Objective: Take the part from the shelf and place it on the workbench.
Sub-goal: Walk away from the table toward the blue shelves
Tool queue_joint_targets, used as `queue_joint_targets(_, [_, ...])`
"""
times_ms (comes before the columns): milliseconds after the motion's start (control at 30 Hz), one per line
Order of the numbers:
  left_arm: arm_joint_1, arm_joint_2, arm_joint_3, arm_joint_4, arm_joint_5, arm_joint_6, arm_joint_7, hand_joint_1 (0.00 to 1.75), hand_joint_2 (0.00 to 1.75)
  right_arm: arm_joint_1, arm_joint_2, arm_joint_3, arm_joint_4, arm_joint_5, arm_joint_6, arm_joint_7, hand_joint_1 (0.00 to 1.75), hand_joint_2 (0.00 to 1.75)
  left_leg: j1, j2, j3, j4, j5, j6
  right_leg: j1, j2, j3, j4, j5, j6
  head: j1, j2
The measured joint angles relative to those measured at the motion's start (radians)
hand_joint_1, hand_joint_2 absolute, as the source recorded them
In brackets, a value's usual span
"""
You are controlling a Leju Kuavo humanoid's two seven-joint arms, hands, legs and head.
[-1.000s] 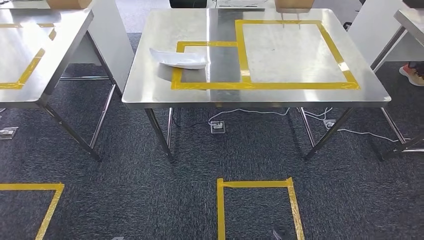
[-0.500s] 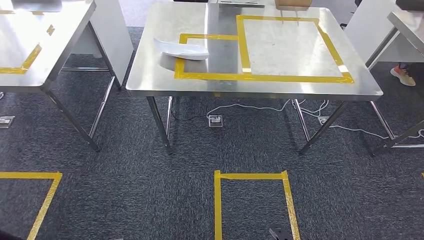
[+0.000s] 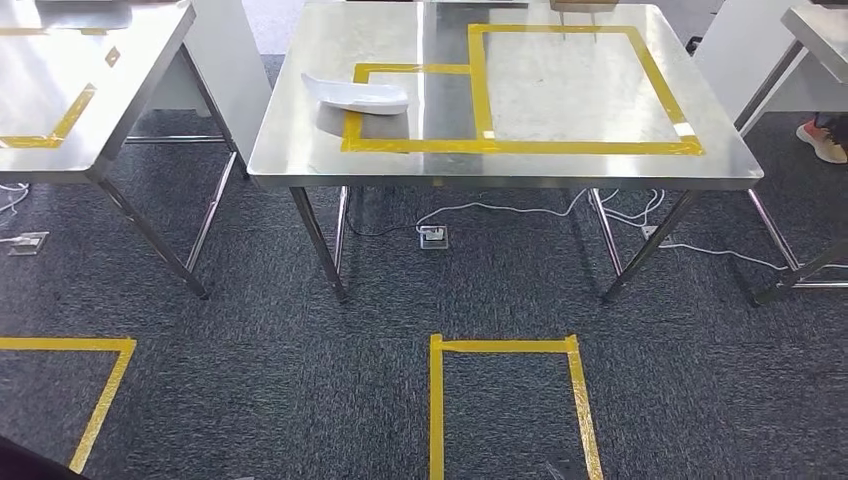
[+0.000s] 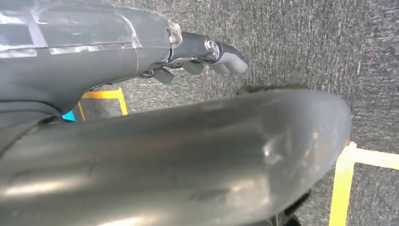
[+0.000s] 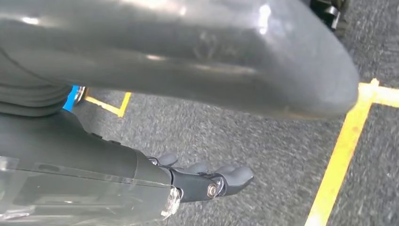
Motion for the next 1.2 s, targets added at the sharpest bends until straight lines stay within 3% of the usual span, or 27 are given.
queue_joint_targets(67, [0.001, -0.004, -0.001, 0.002, 0.000, 0.009, 0.008, 0.00, 0.00, 0.001, 0.001, 0.001, -0.005, 0.006, -0.008, 0.010, 0.00, 0.00, 0.000, -0.001, -0.060, 0.134, -0.064, -0.003, 0.004, 0.000, -0.010, 0.004, 0.003, -0.005, -0.008, 0.000])
queue_joint_targets(100, [0.002, -0.006, -0.001, 0.004, 0.001, 0.009, 0.011, 0.00, 0.00, 0.002, 0.002, 0.002, -0.007, 0.008, -0.005, 0.013, 0.00, 0.00, 0.000, -0.001, -0.079, 0.177, -0.075, -0.003, 0.006, 0.000, -0.015, 0.008, 0.004, -0.006, -0.009, 0.000])
queue_joint_targets(133, [0.002, -0.006, -0.001, 0.007, 0.001, 0.004, 0.011, 0.00, 0.00, 0.004, 0.002, 0.003, -0.007, 0.008, 0.001, 0.010, 0.00, 0.00, 0.000, -0.001, -0.078, 0.179, -0.064, -0.002, 0.007, 0.000, -0.020, 0.013, 0.004, -0.006, -0.010, 0.000])
queue_joint_targets(167, [0.003, -0.006, -0.001, 0.010, 0.002, -0.003, 0.007, 0.00, 0.00, 0.005, 0.002, 0.004, -0.006, 0.008, 0.009, 0.005, 0.00, 0.00, 0.000, 0.000, -0.057, 0.142, -0.035, -0.001, 0.008, 0.000, -0.023, 0.018, 0.003, -0.006, -0.011, 0.000])
queue_joint_targets(233, [0.001, -0.007, 0.000, 0.017, 0.002, -0.011, -0.002, 0.00, 0.00, 0.004, 0.002, 0.006, -0.004, 0.008, 0.020, -0.002, 0.00, 0.00, -0.001, -0.004, 0.013, 0.014, 0.025, 0.004, 0.010, 0.002, -0.028, 0.031, -0.001, 0.000, -0.014, 0.000])
queue_joint_targets(300, [-0.002, -0.008, 0.000, 0.021, 0.001, -0.008, -0.006, 0.00, 0.00, 0.001, 0.002, 0.007, -0.003, 0.011, 0.022, 0.003, 0.00, 0.00, -0.002, -0.012, 0.052, -0.064, 0.043, 0.011, 0.013, 0.008, -0.036, 0.042, -0.005, 0.010, -0.014, 0.000])
queue_joint_targets(433, [-0.001, -0.014, 0.000, 0.028, 0.003, -0.006, -0.021, 0.00, 0.00, -0.003, 0.002, 0.008, 0.000, 0.025, 0.030, 0.009, 0.00, 0.00, -0.001, -0.006, 0.051, -0.077, 0.048, 0.032, 0.009, 0.014, -0.047, 0.057, -0.014, 0.032, -0.006, 0.000])
queue_joint_targets(500, [-0.002, -0.017, 0.001, 0.031, 0.005, -0.006, -0.022, 0.00, 0.00, -0.004, 0.001, 0.008, 0.002, 0.034, 0.033, 0.013, 0.00, 0.00, 0.002, 0.003, 0.048, -0.079, 0.053, 0.041, 0.006, 0.012, -0.076, 0.134, -0.068, 0.044, 0.001, 0.000])
queue_joint_targets(567, [-0.002, -0.017, 0.000, 0.034, 0.006, -0.007, -0.018, 0.00, 0.00, -0.004, 0.001, 0.008, 0.004, 0.044, 0.040, 0.016, 0.00, 0.00, 0.001, 0.012, 0.042, -0.079, 0.056, 0.045, 0.004, 0.011, -0.131, 0.266, -0.136, 0.053, 0.011, 0.000])
queue_joint_targets(600, [-0.001, -0.017, 0.000, 0.036, 0.007, -0.006, -0.015, 0.00, 0.00, -0.004, 0.002, 0.009, 0.005, 0.049, 0.043, 0.018, 0.00, 0.00, 0.000, 0.017, 0.040, -0.078, 0.056, 0.046, 0.003, 0.011, -0.149, 0.312, -0.151, 0.054, 0.015, 0.000])
queue_joint_targets(633, [-0.001, -0.018, 0.000, 0.037, 0.007, -0.003, -0.013, 0.00, 0.00, -0.004, 0.004, 0.009, 0.006, 0.055, 0.044, 0.022, 0.00, 0.00, -0.001, 0.023, 0.039, -0.078, 0.057, 0.046, 0.004, 0.010, -0.151, 0.324, -0.146, 0.053, 0.018, 0.000])
queue_joint_targets(667, [-0.001, -0.018, 0.000, 0.038, 0.008, 0.001, -0.011, 0.00, 0.00, -0.005, 0.005, 0.009, 0.008, 0.061, 0.044, 0.027, 0.00, 0.00, -0.002, 0.030, 0.040, -0.078, 0.057, 0.046, 0.004, 0.008, -0.133, 0.294, -0.121, 0.050, 0.022, 0.000])
queue_joint_targets(700, [-0.001, -0.018, 0.000, 0.039, 0.008, 0.004, -0.011, 0.00, 0.00, -0.008, 0.005, 0.009, 0.008, 0.066, 0.044, 0.032, 0.00, 0.00, -0.003, 0.038, 0.042, -0.078, 0.057, 0.046, 0.005, 0.000, -0.100, 0.231, -0.084, 0.045, 0.026, 0.000])
queue_joint_targets(767, [-0.001, -0.019, 0.001, 0.040, 0.009, 0.009, -0.014, 0.00, 0.00, -0.018, 0.006, 0.009, 0.010, 0.077, 0.044, 0.040, 0.00, 0.00, -0.006, 0.056, 0.044, -0.078, 0.055, 0.044, 0.016, -0.044, -0.034, 0.094, -0.031, 0.028, 0.032, 0.000])
queue_joint_targets(833, [0.001, -0.020, 0.000, 0.040, 0.010, 0.015, -0.019, 0.00, 0.00, -0.030, 0.008, 0.007, 0.011, 0.086, 0.045, 0.044, 0.00, 0.00, -0.010, 0.081, 0.042, -0.077, 0.055, 0.038, 0.027, -0.071, -0.015, 0.037, -0.021, 0.014, 0.036, 0.000])
queue_joint_targets(900, [0.001, -0.022, 0.001, 0.040, 0.011, 0.018, -0.025, 0.00, 0.00, -0.034, 0.009, 0.005, 0.012, 0.091, 0.045, 0.045, 0.00, 0.00, -0.011, 0.102, 0.042, -0.077, 0.052, 0.028, 0.027, -0.050, -0.020, 0.030, -0.015, 0.003, 0.037, 0.000])
queue_joint_targets(967, [-0.001, -0.025, 0.001, 0.040, 0.011, 0.021, -0.028, 0.00, 0.00, -0.035, 0.011, 0.004, 0.012, 0.093, 0.045, 0.046, 0.00, 0.00, -0.009, 0.057, 0.033, -0.048, 0.025, 0.017, 0.020, -0.028, -0.020, 0.018, -0.003, -0.008, 0.035, 0.000])
queue_joint_targets(1033, [-0.001, -0.027, 0.001, 0.040, 0.012, 0.025, -0.028, 0.00, 0.00, -0.037, 0.014, 0.004, 0.012, 0.099, 0.045, 0.049, 0.00, 0.00, -0.005, -0.005, -0.013, 0.055, -0.037, 0.010, 0.017, -0.006, -0.022, 0.012, 0.006, -0.017, 0.026, 0.000])
queue_joint_targets(1100, [0.002, -0.027, 0.001, 0.040, 0.014, 0.030, -0.028, 0.00, 0.00, -0.036, 0.019, 0.003, 0.012, 0.107, 0.046, 0.054, 0.00, 0.00, -0.003, -0.010, -0.069, 0.171, -0.084, 0.006, 0.017, 0.017, -0.026, 0.015, 0.008, -0.020, 0.020, 0.000])
queue_joint_targets(1133, [0.004, -0.027, 0.001, 0.040, 0.015, 0.032, -0.028, 0.00, 0.00, -0.035, 0.020, 0.003, 0.012, 0.110, 0.047, 0.056, 0.00, 0.00, -0.001, -0.008, -0.079, 0.191, -0.080, 0.004, 0.016, 0.028, -0.027, 0.018, 0.008, -0.019, 0.019, 0.000])
queue_joint_targets(1167, [0.005, -0.027, 0.001, 0.040, 0.015, 0.034, -0.028, 0.00, 0.00, -0.034, 0.021, 0.003, 0.012, 0.113, 0.048, 0.058, 0.00, 0.00, 0.000, -0.007, -0.071, 0.174, -0.057, 0.002, 0.015, 0.040, -0.028, 0.022, 0.007, -0.017, 0.018, 0.000])
queue_joint_targets(1200, [0.005, -0.027, 0.001, 0.040, 0.016, 0.036, -0.028, 0.00, 0.00, -0.034, 0.022, 0.003, 0.012, 0.115, 0.049, 0.059, 0.00, 0.00, 0.003, -0.013, -0.047, 0.124, -0.020, 0.000, 0.012, 0.052, -0.028, 0.027, 0.004, -0.014, 0.018, 0.000])
